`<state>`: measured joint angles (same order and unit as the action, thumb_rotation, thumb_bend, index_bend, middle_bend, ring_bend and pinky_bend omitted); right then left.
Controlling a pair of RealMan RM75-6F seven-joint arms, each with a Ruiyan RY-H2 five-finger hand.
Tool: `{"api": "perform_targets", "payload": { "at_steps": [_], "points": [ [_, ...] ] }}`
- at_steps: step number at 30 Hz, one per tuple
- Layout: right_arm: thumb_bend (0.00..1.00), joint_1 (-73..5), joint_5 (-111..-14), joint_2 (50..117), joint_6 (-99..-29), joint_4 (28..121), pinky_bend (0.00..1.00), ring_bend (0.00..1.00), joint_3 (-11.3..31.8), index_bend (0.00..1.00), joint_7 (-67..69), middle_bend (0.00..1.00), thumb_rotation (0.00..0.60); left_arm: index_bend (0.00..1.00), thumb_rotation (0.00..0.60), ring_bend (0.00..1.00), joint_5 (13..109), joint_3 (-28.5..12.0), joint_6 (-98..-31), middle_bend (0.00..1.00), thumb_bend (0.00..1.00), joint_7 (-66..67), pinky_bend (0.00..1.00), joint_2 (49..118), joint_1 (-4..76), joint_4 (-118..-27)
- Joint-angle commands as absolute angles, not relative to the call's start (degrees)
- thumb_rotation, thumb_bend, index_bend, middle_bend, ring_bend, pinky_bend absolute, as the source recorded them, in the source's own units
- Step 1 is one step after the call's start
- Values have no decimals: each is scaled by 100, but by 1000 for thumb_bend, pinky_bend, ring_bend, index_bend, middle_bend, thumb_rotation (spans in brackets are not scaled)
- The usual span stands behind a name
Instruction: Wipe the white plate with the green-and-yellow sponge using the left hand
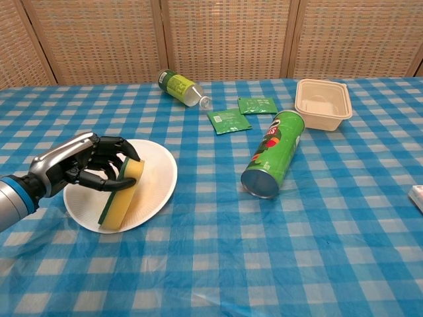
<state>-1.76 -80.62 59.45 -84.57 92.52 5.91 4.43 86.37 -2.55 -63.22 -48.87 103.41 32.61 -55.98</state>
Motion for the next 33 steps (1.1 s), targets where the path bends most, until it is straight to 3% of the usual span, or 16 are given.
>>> {"api": "perform_targets", "payload": {
  "at_steps": [1, 21, 33],
  "points": [
    [0, -179, -8064, 5945, -8451, 9253, 0, 0, 590, 23, 444, 0, 600, 483, 600, 485, 8641, -241, -6316, 408, 371, -4914, 537, 10374, 3252, -5527],
    [0, -169, -8098, 5924, -8474, 9291, 0, 0, 580, 23, 448, 0, 600, 483, 600, 487, 8567, -495, -6613, 408, 372, -5197, 537, 9727, 3191, -5917],
    [0, -181, -8088, 5937, -8451, 9288, 0, 0, 577, 23, 418, 0, 600, 487, 600, 488, 8560, -416, -6388, 411, 377, -5086, 537, 10075, 3260, -5356]
  ]
}}
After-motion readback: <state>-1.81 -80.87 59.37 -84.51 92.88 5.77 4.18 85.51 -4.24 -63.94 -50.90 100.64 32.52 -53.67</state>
